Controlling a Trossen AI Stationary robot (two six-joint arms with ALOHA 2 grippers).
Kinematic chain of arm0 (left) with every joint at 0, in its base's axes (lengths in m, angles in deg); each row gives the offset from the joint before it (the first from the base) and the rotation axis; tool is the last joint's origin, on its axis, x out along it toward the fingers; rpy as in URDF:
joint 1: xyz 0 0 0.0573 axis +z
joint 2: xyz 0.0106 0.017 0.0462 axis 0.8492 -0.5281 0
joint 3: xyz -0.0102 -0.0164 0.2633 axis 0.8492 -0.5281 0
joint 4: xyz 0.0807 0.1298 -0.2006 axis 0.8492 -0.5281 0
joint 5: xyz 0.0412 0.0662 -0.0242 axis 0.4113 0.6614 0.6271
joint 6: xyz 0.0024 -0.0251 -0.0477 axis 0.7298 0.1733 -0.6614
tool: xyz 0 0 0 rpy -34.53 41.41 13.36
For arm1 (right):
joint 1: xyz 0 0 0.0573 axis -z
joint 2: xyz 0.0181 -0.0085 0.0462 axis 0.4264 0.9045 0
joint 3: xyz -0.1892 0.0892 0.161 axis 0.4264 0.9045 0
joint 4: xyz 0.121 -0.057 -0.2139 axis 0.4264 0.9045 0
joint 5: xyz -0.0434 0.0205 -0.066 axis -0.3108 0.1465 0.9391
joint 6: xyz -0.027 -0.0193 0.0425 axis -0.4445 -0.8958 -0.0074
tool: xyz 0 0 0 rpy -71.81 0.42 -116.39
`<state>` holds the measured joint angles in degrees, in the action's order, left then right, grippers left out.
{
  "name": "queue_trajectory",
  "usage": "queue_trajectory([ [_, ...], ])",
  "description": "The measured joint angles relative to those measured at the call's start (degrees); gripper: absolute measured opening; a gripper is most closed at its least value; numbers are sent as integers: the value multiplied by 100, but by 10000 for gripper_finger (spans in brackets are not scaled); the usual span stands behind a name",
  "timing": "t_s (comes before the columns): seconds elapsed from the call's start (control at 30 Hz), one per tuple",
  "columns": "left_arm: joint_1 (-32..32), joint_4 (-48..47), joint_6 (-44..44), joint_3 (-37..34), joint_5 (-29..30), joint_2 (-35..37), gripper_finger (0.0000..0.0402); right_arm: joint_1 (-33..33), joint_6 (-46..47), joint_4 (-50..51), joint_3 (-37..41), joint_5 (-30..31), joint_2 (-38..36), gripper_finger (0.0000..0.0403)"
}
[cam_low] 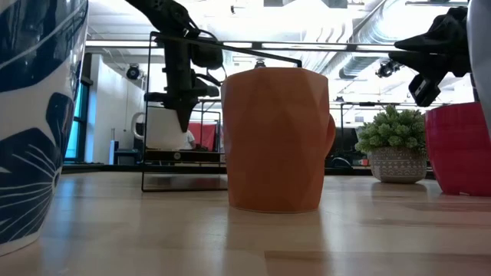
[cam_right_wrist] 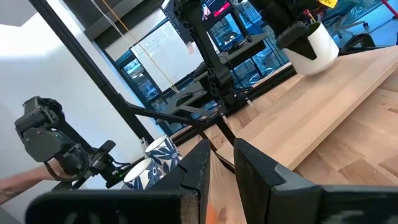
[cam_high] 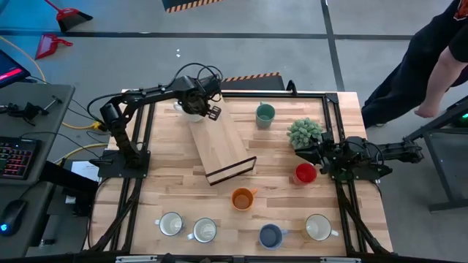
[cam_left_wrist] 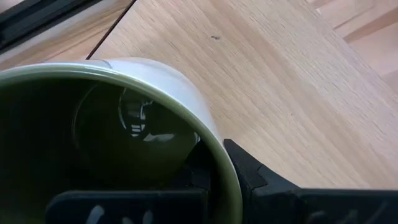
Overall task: Place coffee mugs
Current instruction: Put the white green mug on the shelf
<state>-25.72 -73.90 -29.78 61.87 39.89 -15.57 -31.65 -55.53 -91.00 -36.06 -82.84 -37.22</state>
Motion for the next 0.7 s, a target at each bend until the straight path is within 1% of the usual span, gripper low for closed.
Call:
queue_trajectory([
  [0.2,-2,4,379,0,20,0,7,0,-2,0,0,2,0,58],
  [0.33,-2,-5,129,0,11,-40,7,0,0,0,0,2,0,58],
  [0.7,-17,-24,320,0,-31,-48,7,0,-32,-175,0,2,0,58],
])
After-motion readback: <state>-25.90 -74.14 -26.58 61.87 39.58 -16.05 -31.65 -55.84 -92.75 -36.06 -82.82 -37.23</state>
